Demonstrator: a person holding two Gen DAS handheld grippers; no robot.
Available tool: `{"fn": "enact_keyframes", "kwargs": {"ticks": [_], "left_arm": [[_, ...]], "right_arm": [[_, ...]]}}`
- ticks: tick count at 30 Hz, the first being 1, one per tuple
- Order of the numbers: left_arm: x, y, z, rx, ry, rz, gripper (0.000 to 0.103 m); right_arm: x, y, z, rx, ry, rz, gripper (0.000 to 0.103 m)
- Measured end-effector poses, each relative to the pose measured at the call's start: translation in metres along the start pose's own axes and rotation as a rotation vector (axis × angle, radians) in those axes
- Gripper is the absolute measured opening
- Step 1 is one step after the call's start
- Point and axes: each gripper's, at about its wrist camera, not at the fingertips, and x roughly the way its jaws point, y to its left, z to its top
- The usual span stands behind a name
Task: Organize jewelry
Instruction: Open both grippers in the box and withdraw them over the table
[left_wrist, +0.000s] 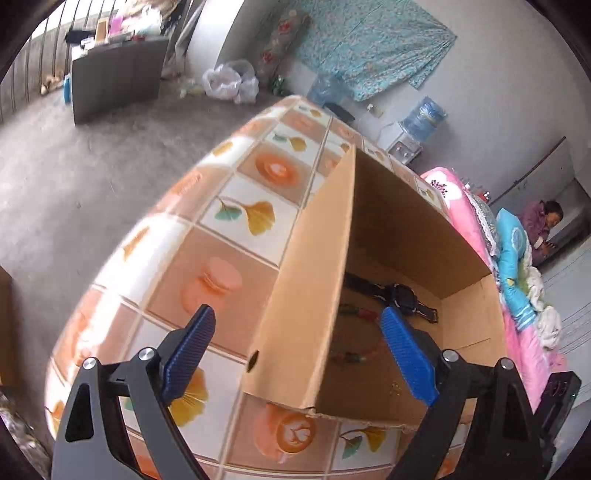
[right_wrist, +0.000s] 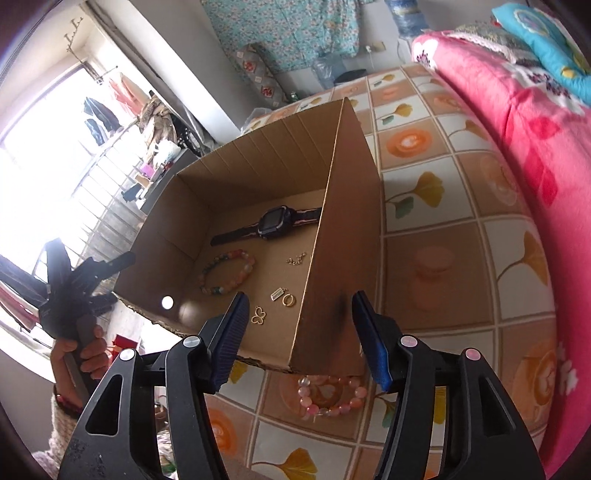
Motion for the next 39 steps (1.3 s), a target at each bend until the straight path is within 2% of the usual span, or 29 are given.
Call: {"fn": "enact_keyframes", "kwargs": {"ticks": [5, 13, 19, 26, 34, 36, 39], "left_arm": [[0.019, -0.010, -0.017, -0.056, 0.071, -0.068, 0.089], [0.025, -0.036, -0.031, -0.016, 0.018, 0.070, 0.089], [0.026, -0.057, -0.052, 0.014, 0.024, 0.063, 0.089], [0.017, -0.066, -0.074, 0.038, 0.049, 0.046, 0.089], [0.013, -0.068, -0.083, 0.109, 0.040, 0.013, 0.089], [0.011, -0.066, -0.081, 0.126, 0.027, -0.014, 0.089], [0.002, -0.068, -0.078, 0.174, -0.019, -0.038, 0.090]], "right_arm": [[0.001, -0.002, 0.004, 0.005, 0.042, 0.047, 0.058], [0.000, -0.018, 0.014, 0.050, 0.082, 0.125, 0.057], [-0.007, -0.034, 0.029, 0.063, 0.090, 0.089, 0.057], [-0.025, -0.038, 0.015, 0.089, 0.084, 0.065, 0.057], [-0.040, -0.034, -0.002, 0.116, 0.038, 0.033, 0.056], [-0.049, -0.034, -0.008, 0.126, 0.003, 0.037, 0.056], [-0.075, -0.033, -0.018, 0.155, -0.094, 0.022, 0.056]]}}
